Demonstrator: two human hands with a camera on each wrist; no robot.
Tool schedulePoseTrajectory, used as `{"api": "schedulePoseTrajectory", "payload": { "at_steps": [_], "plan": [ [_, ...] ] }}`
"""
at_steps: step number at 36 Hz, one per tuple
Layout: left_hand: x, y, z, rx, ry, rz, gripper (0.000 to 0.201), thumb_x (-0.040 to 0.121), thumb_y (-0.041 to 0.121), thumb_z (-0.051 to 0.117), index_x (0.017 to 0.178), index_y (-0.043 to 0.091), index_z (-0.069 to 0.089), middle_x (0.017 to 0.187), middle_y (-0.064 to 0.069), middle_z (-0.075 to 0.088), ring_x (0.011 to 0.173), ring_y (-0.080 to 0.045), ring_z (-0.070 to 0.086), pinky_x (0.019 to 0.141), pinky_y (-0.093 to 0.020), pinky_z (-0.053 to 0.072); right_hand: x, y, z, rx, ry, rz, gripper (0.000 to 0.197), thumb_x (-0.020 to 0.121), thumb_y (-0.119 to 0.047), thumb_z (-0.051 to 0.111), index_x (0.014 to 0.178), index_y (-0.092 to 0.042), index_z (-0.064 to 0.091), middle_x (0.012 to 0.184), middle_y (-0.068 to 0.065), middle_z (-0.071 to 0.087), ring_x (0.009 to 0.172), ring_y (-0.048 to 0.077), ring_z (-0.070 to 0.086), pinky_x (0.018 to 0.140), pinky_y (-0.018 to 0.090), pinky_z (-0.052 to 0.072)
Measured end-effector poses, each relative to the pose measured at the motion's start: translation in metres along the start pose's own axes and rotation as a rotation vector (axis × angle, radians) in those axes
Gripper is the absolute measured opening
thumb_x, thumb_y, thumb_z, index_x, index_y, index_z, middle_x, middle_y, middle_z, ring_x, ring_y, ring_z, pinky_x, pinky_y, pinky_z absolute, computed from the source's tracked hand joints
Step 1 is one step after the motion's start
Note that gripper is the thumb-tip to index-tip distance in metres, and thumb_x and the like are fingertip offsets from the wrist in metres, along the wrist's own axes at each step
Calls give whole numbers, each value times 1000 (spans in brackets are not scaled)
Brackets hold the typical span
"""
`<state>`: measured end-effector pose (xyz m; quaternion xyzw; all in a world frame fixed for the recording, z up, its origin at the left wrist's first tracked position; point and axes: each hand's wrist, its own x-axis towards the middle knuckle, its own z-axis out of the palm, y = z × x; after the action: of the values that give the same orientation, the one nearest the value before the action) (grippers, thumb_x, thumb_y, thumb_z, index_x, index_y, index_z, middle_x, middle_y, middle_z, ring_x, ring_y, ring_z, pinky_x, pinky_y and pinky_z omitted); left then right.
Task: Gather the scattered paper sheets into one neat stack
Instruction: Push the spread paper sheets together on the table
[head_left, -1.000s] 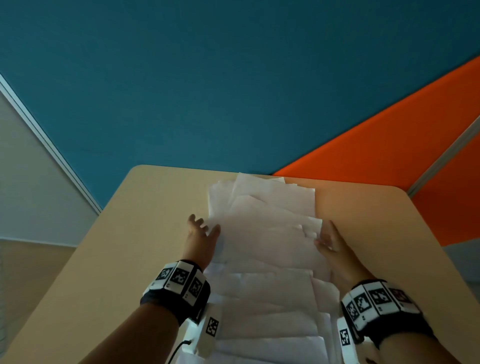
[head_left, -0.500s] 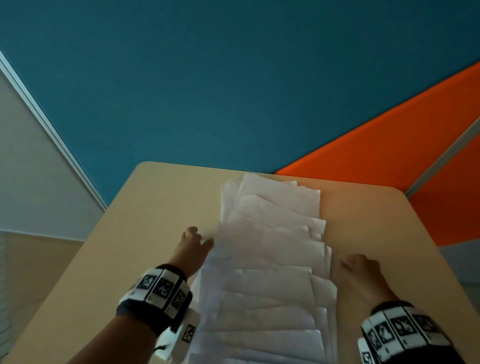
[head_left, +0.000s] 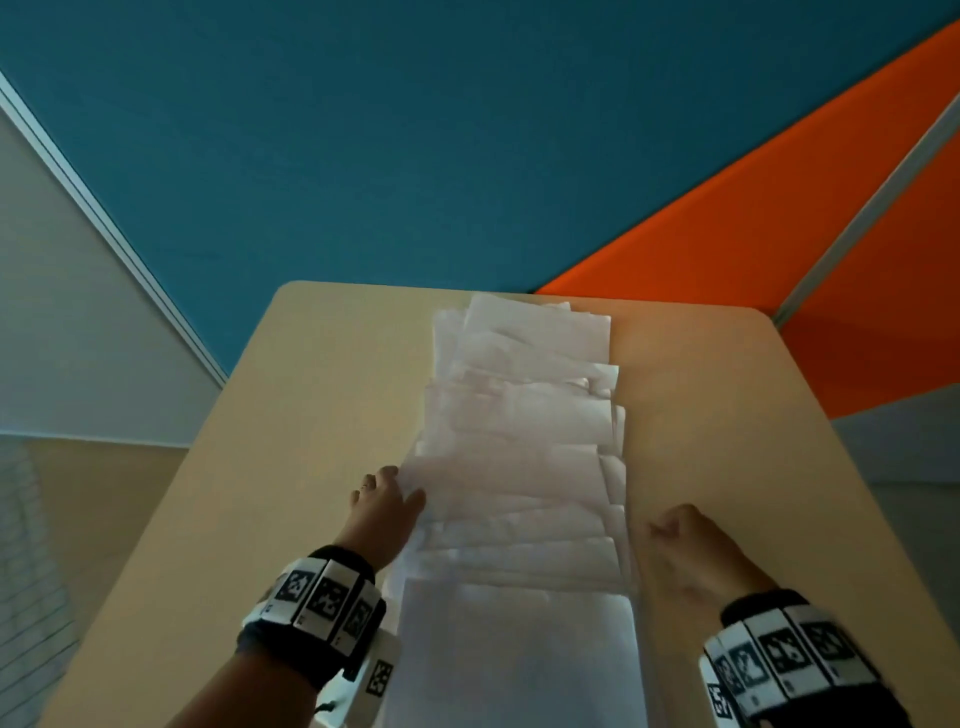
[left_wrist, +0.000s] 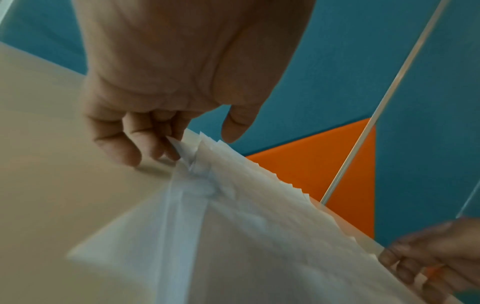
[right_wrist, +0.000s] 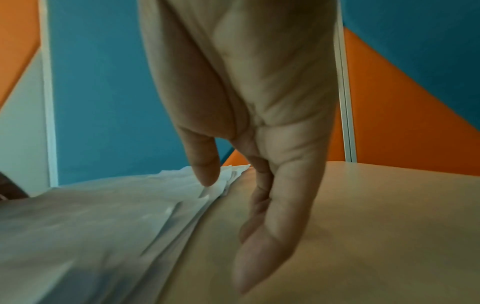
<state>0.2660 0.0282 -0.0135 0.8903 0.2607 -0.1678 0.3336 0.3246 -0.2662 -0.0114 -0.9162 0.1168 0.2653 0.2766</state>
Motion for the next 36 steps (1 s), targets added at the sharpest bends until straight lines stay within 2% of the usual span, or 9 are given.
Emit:
{"api": "schedulePoseTrajectory", "payload": {
  "at_steps": [5,9,12,16,22,28,31,34,36],
  "plan": [
    [-24,-4,10,55,-14,28,50,93,27,28,134,-2,31,137,-22,36,126,-36,32,106,-39,26,-26,16,26,69,-14,-24,37,90,-25,52,118,-1,47,118,19,53,103,31,55,84,39,49],
    [-36,4,13,74,-31,23,46,94,21,39,133,-2,33,134,-26,34,128,-39,32,109,-40,26,-34,16,40,42,8,-77,39,87,-29,57,115,-3,49,114,20,56,94,28,55,75,31,42],
    [-38,0,9,121,-26,27,46,94,27,39,130,-2,38,135,-26,34,127,-40,33,109,-40,26,-38,19,34,32,40,-64,35,89,-24,54,115,-1,53,117,21,56,105,33,55,84,33,42],
    [-41,-7,6,69,15,43,44,93,22,44,130,-2,40,136,-25,34,128,-39,35,109,-39,28,-45,27,27,-14,102,-33,38,90,-22,52,121,0,50,124,24,51,112,35,52,94,36,42],
    [-44,-2,15,-26,-46,27,45,92,20,44,130,-4,40,132,-26,44,124,-36,41,102,-38,35,-57,15,48,-17,79,-87,42,90,-24,51,124,1,47,125,23,49,113,37,51,95,38,42],
    [-60,-24,7,-24,-72,38,70,78,41,65,128,-1,40,126,-19,52,114,-32,52,96,-37,42,-73,37,38,20,49,-69,42,87,-29,58,117,-1,53,121,21,56,109,33,55,89,33,43],
    [-80,-46,8,73,-181,83,75,72,35,74,127,-1,38,121,-18,55,106,-31,56,90,-35,45,-92,60,37,-79,15,-64,38,84,-23,64,112,-1,51,116,21,57,105,32,56,79,28,39],
    [-99,-57,18,106,-228,151,67,73,28,74,123,-1,39,116,-16,51,96,-25,53,84,-29,44,-107,71,47,-117,24,-84,36,82,-16,64,112,-1,50,116,19,56,102,32,56,84,31,43],
    [-107,-55,26,96,-240,183,65,75,29,72,123,0,39,118,-15,48,102,-27,52,88,-32,46,-114,67,57,-106,28,-103,38,82,-17,64,114,-2,49,116,18,55,101,31,56,84,31,44]
  ]
}}
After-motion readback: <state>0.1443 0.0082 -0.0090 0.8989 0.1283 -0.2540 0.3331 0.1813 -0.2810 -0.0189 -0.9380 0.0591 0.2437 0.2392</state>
